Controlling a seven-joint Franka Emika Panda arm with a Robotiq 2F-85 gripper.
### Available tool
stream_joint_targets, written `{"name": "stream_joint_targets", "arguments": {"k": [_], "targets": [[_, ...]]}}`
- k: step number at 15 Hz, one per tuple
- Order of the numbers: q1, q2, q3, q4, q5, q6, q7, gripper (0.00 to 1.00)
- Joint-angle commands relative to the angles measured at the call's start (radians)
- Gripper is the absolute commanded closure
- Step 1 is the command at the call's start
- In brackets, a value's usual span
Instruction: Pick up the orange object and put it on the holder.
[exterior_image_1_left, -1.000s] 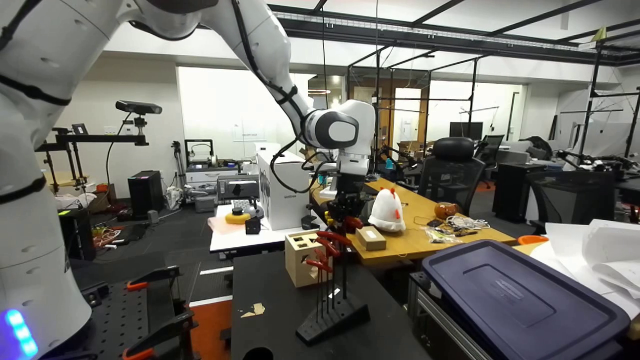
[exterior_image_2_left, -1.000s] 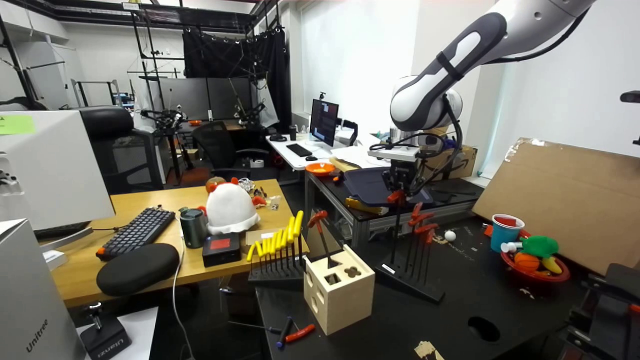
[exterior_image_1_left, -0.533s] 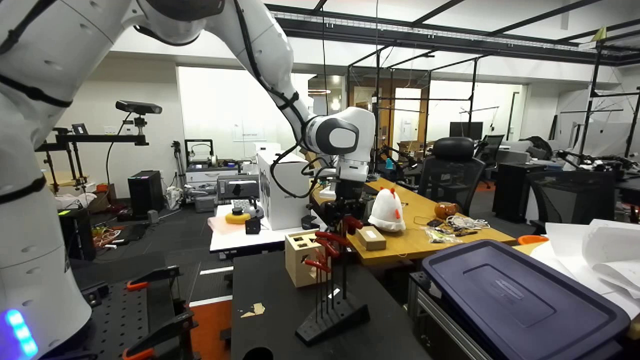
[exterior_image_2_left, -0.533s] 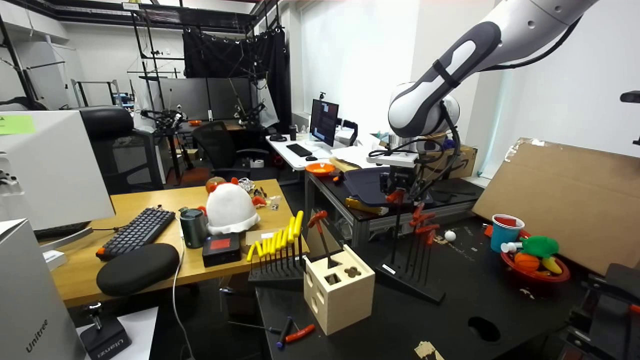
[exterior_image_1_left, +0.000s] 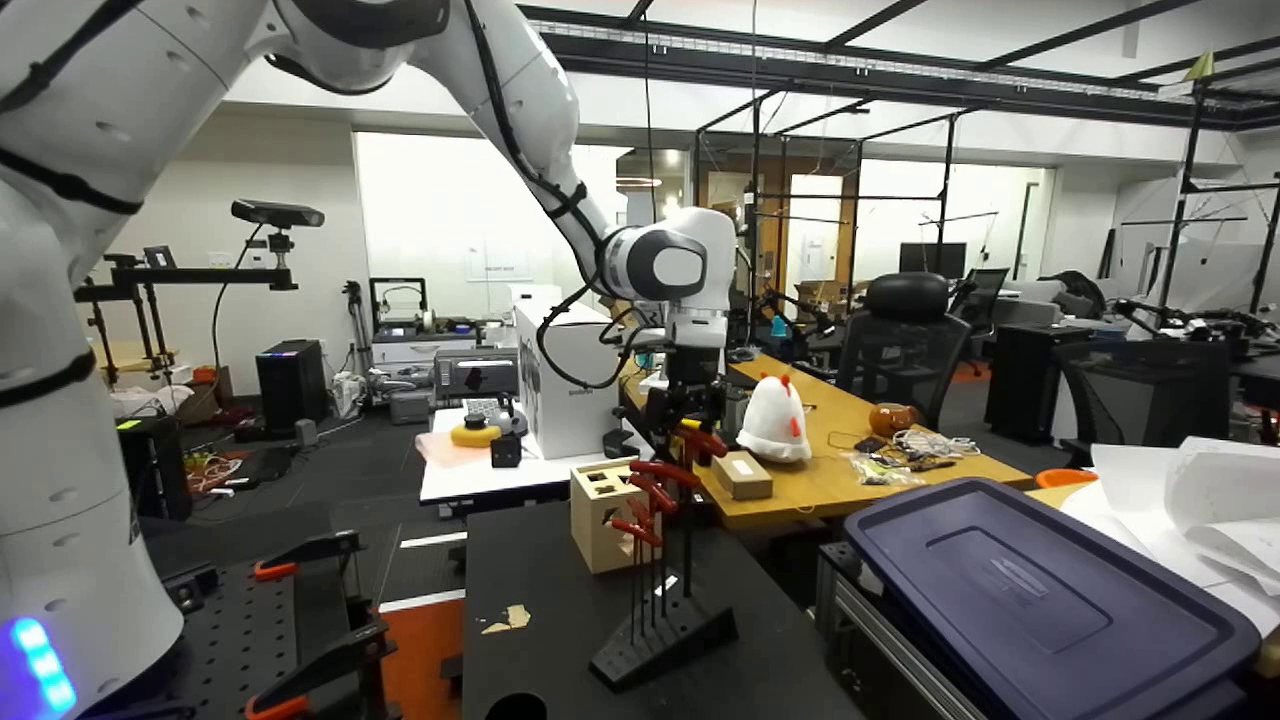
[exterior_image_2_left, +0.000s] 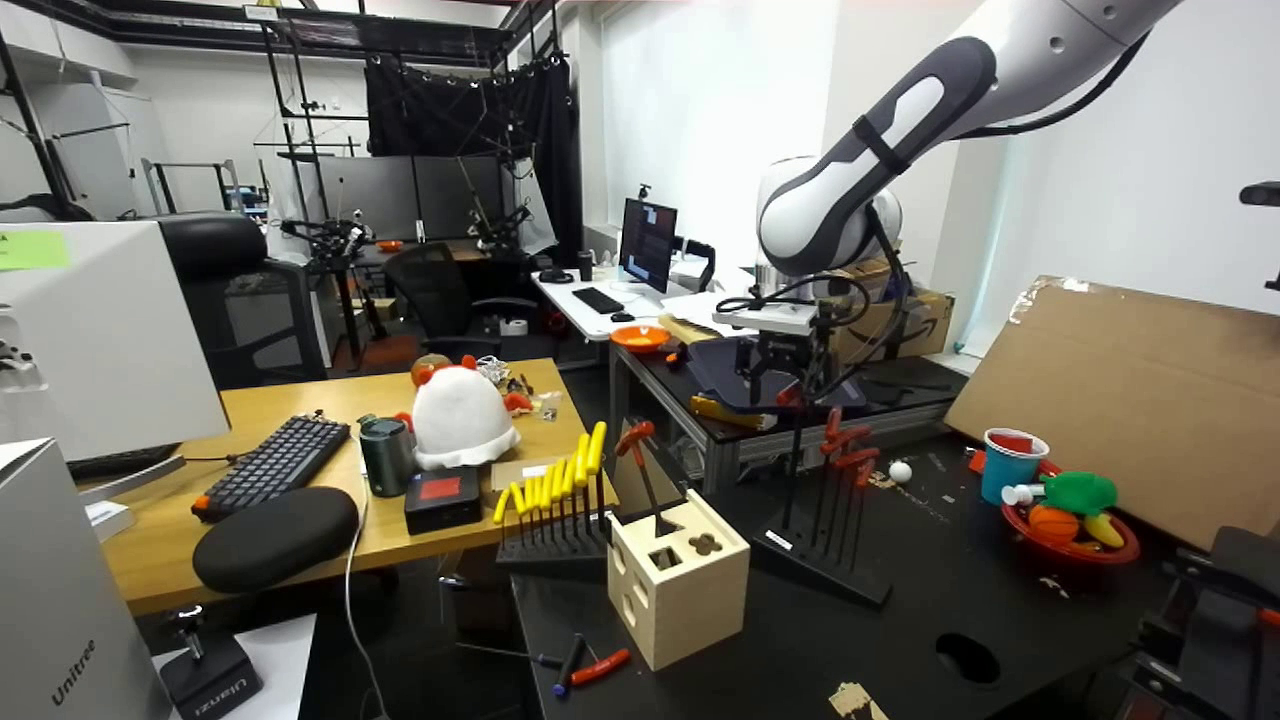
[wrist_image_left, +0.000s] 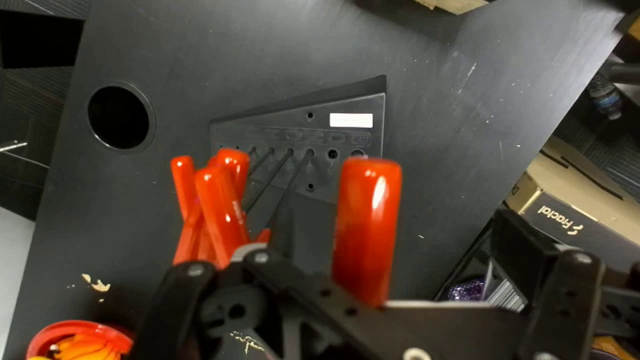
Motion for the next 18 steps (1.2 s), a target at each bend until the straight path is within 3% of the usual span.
{"name": "stream_joint_targets", "arguments": {"k": [1, 4, 8, 18], "targets": [[0.084, -0.079, -0.036, -0.014, -0.083, -0.042, 0.078, 0.00], [0.132, -0.143, -0.048, -0.006, -0.174, -0.104, 0.146, 0.00], [0.142, -0.206, -0.022, 0.039, -0.243, -0.213, 0.179, 0.00], [0.123, -0.258, 0.031, 0.111, -0.252, -0.268, 0.129, 0.00]]}}
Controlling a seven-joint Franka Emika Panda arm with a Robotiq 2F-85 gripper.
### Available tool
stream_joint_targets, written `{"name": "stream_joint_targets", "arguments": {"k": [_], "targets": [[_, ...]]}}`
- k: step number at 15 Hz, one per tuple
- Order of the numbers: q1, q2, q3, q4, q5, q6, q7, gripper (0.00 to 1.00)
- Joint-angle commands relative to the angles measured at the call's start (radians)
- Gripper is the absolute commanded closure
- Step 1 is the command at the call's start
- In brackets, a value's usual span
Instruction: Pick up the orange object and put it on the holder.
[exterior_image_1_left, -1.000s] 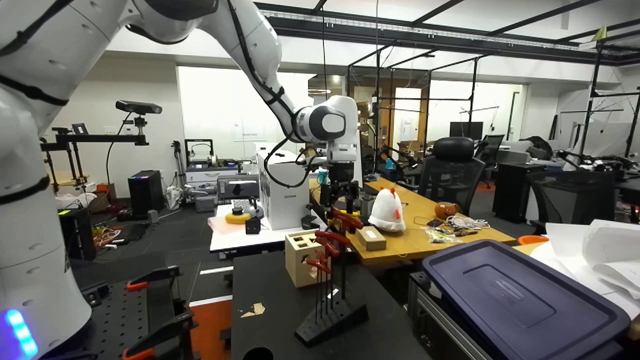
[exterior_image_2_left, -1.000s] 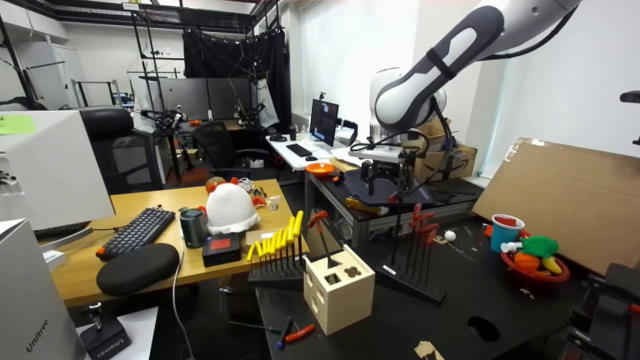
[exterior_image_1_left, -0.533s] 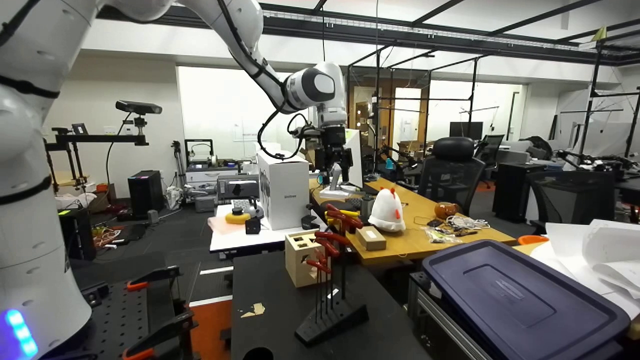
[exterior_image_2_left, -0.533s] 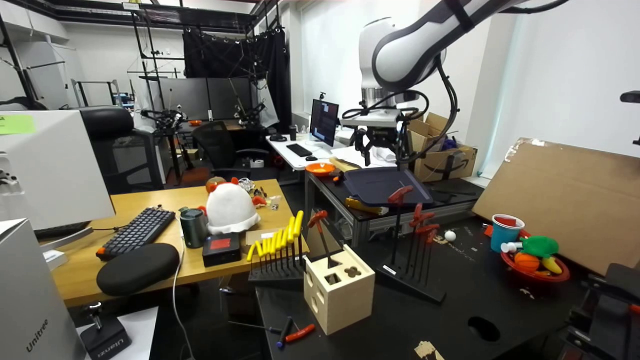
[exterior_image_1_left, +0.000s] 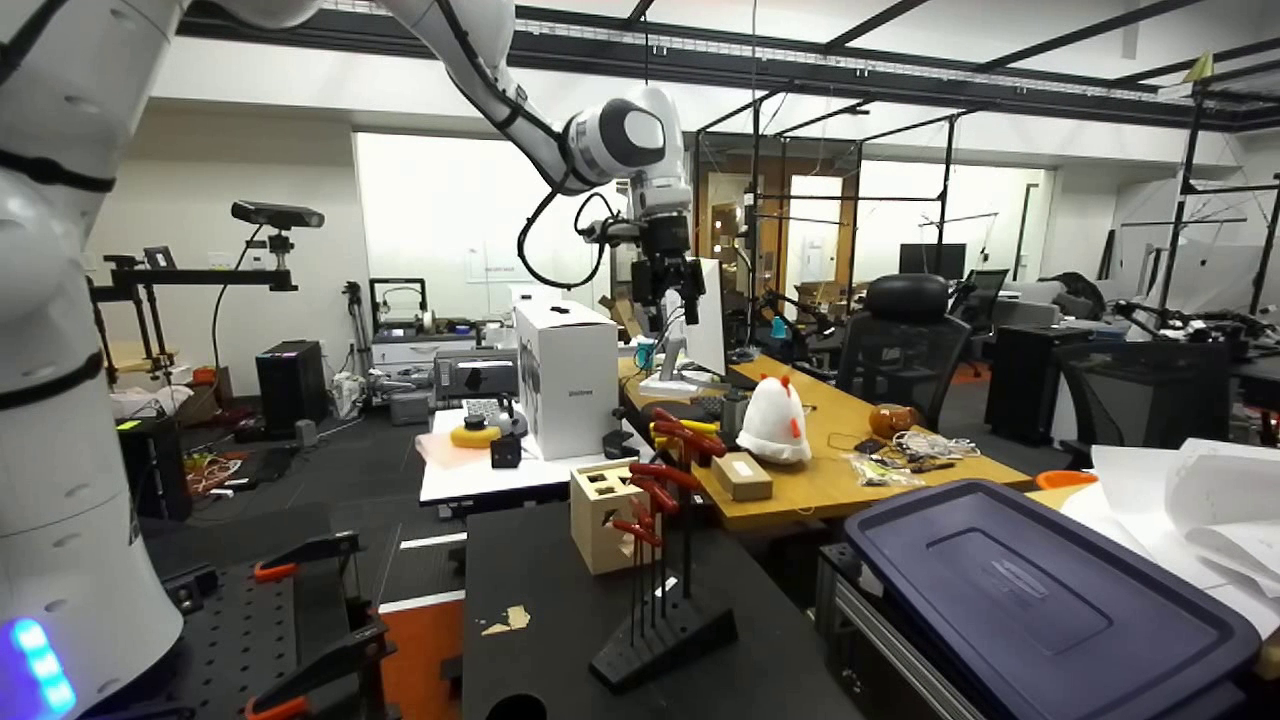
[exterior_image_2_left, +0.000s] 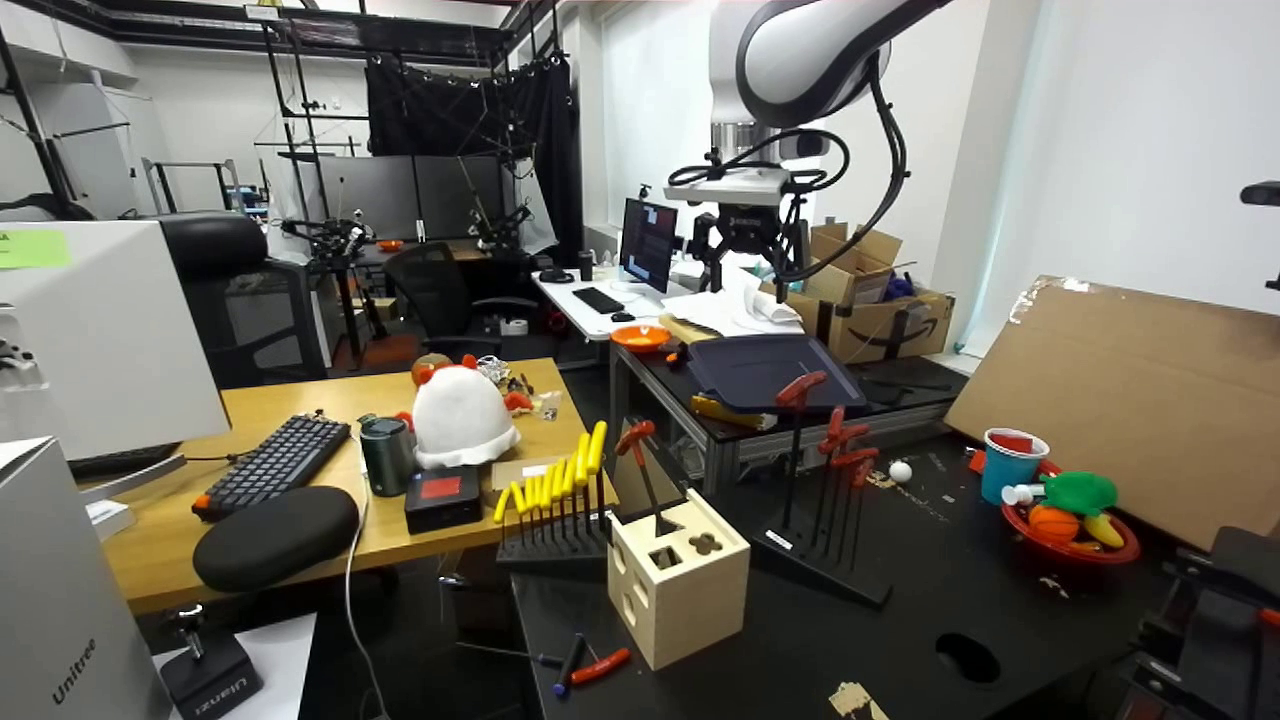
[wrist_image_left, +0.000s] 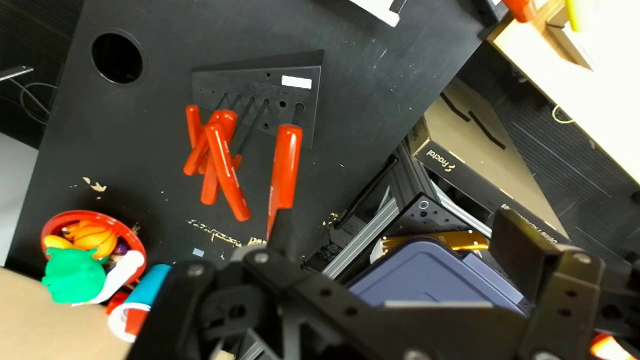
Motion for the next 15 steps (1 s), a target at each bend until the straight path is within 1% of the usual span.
{"name": "stream_joint_targets", "arguments": {"k": [1, 3, 4, 6, 9, 12, 15], "targets": [[-0.020, -0.048, 0.032, 0.003, -0.015, -0.059, -0.063, 0.00], [-0.017, -0.092, 0.036, -0.033, -0.024, -0.081, -0.080, 0.00], [-0.011, -0.129, 0.037, -0.070, -0.030, -0.088, -0.072, 0.00], [0.001, -0.199, 0.045, -0.139, -0.050, -0.108, -0.018, 0.00], [0.008, -0.311, 0.085, -0.268, -0.071, -0.125, 0.028, 0.00], [-0.001, -0.420, 0.151, -0.409, -0.076, -0.117, -0.048, 0.00], [-0.010, -0.520, 0.207, -0.541, -0.083, -0.072, -0.158, 0.00]]}}
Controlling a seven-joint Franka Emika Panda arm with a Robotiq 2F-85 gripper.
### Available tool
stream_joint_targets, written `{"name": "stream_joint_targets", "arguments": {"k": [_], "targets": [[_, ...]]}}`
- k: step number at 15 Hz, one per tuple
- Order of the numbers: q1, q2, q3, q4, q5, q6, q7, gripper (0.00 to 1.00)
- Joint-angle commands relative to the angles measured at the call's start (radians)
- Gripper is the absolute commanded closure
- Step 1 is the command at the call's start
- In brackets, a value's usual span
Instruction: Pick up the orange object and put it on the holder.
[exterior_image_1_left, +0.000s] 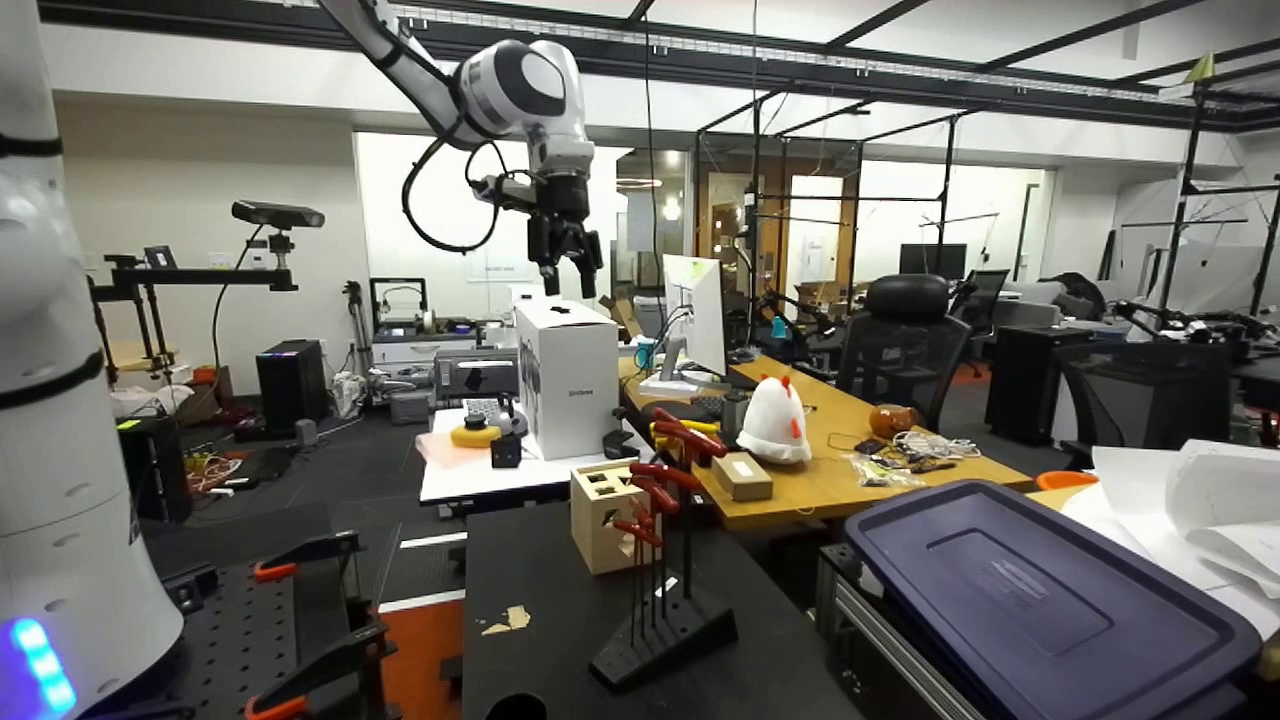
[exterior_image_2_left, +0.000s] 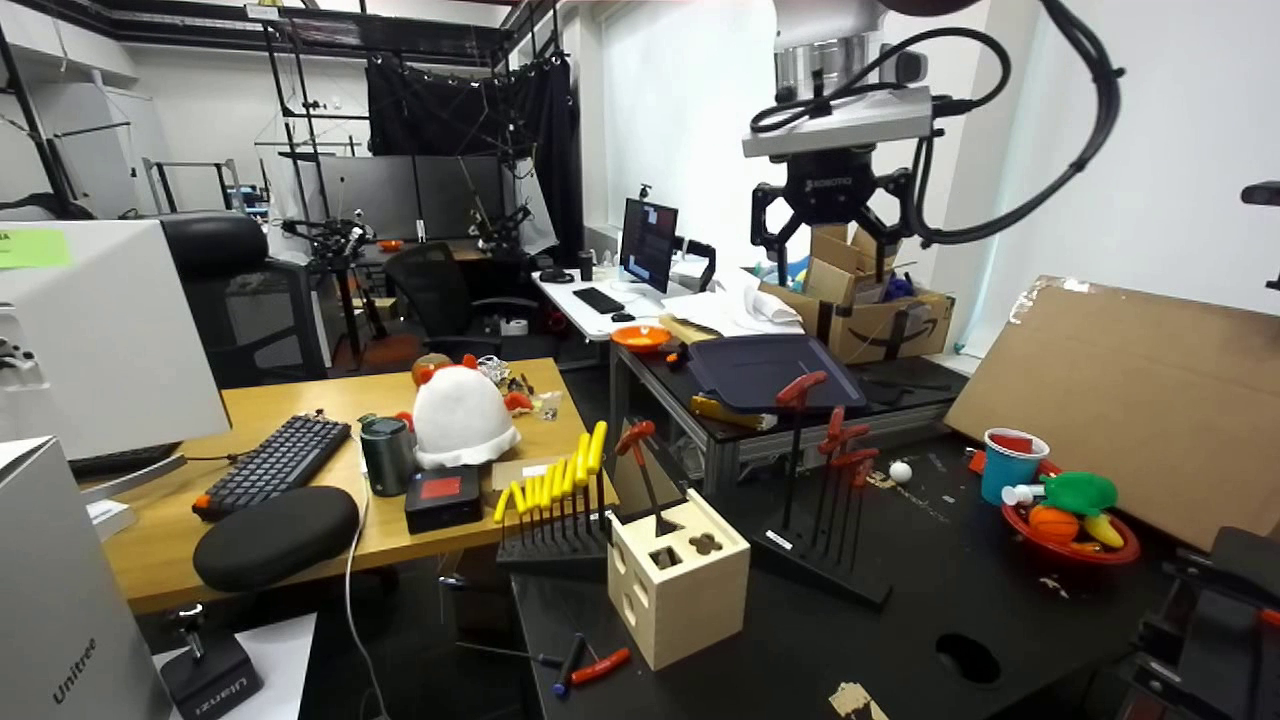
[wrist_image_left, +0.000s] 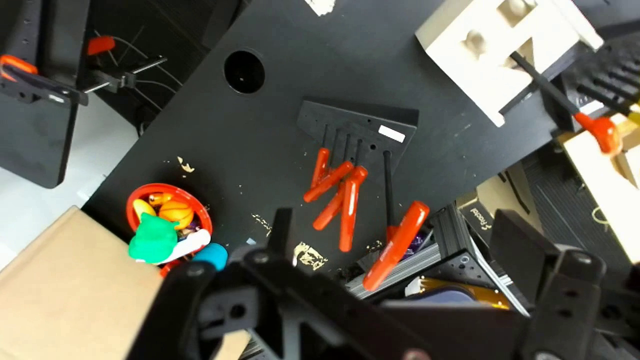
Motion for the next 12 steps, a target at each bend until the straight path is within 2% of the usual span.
{"name": "stream_joint_targets", "arguments": {"k": [1, 2, 3, 8, 12], "targets": [[-0.017, -0.160, 0.054, -0.194, -0.021, 0.060, -0.136, 0.00], [-0.027, -0.178, 0.059, -0.216, -0.047, 0.083, -0.123, 0.00], [-0.030, -0.095, 0.072, -0.123, -0.014, 0.028, -0.086, 0.00], [-0.039, -0.098, 0.081, -0.134, -0.019, 0.033, -0.086, 0.00], [-0.057, -0.119, 0.060, -0.138, -0.035, 0.043, -0.241, 0.00]]}}
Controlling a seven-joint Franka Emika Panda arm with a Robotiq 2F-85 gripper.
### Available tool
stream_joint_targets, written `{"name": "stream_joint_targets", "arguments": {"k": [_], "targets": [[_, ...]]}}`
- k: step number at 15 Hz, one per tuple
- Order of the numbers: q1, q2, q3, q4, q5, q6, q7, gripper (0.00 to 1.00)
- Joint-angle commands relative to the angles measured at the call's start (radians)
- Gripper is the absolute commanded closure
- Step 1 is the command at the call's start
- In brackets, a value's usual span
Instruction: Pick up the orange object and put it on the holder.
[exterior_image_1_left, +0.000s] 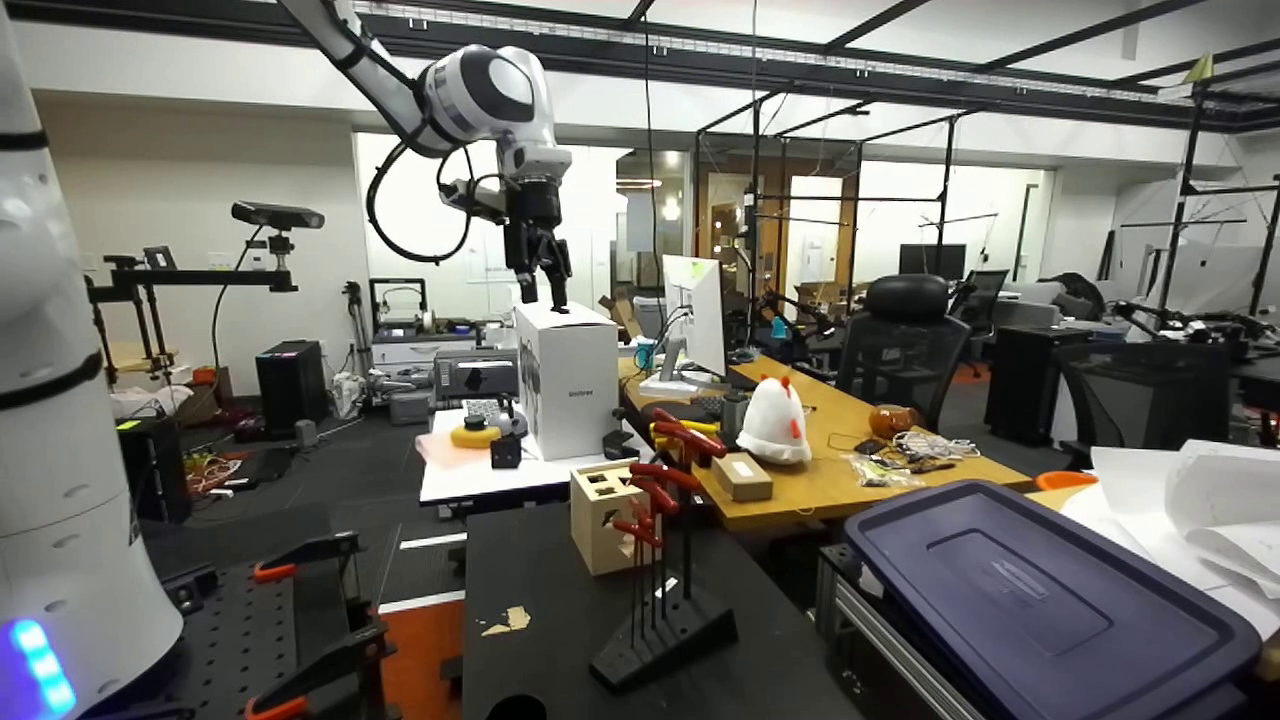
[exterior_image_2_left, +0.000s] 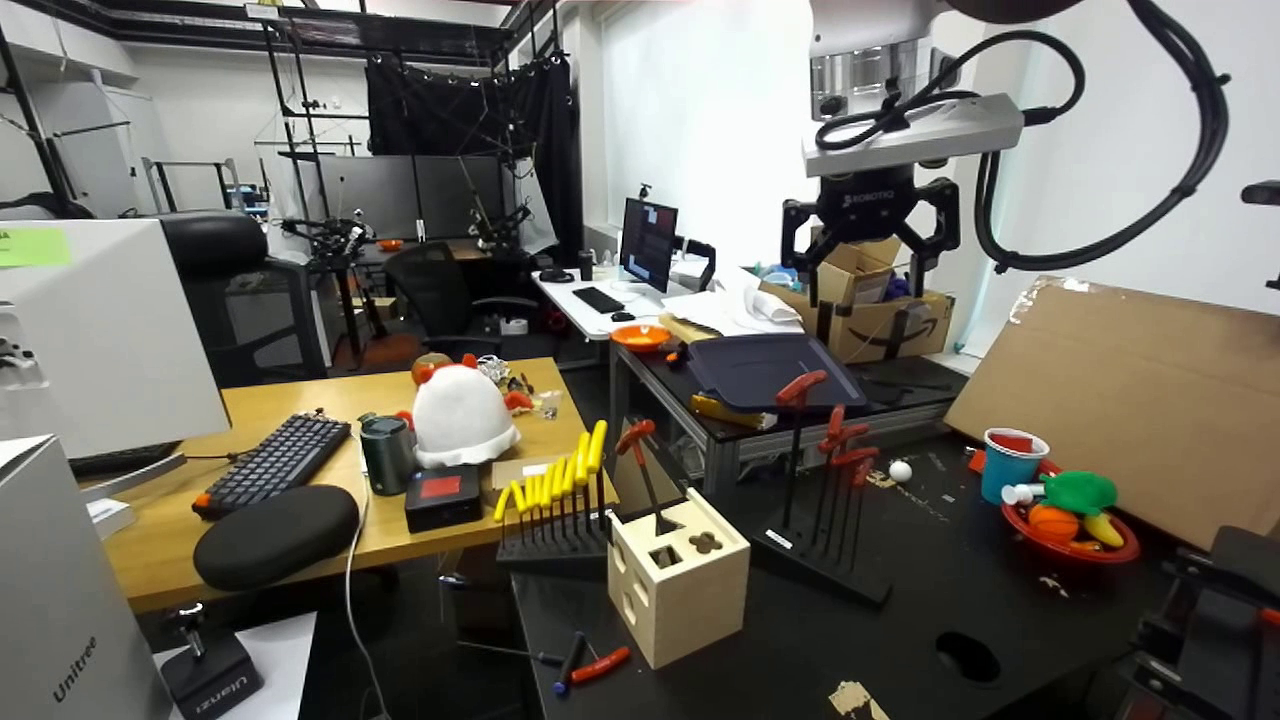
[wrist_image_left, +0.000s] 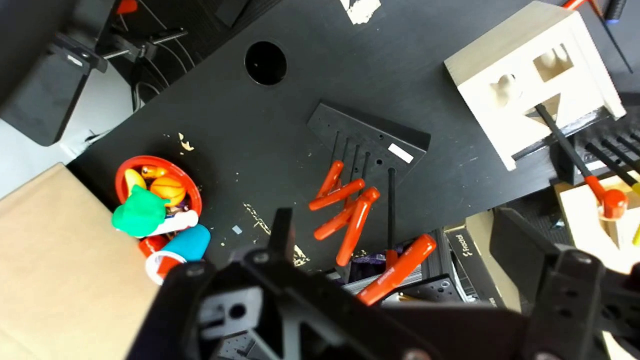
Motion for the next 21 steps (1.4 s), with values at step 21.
{"name": "stream_joint_targets", "arguments": {"k": [21], "targets": [[-0.158, -0.468, -0.067, -0.298, 0.368, -0.061, -1.011, 0.00]]}}
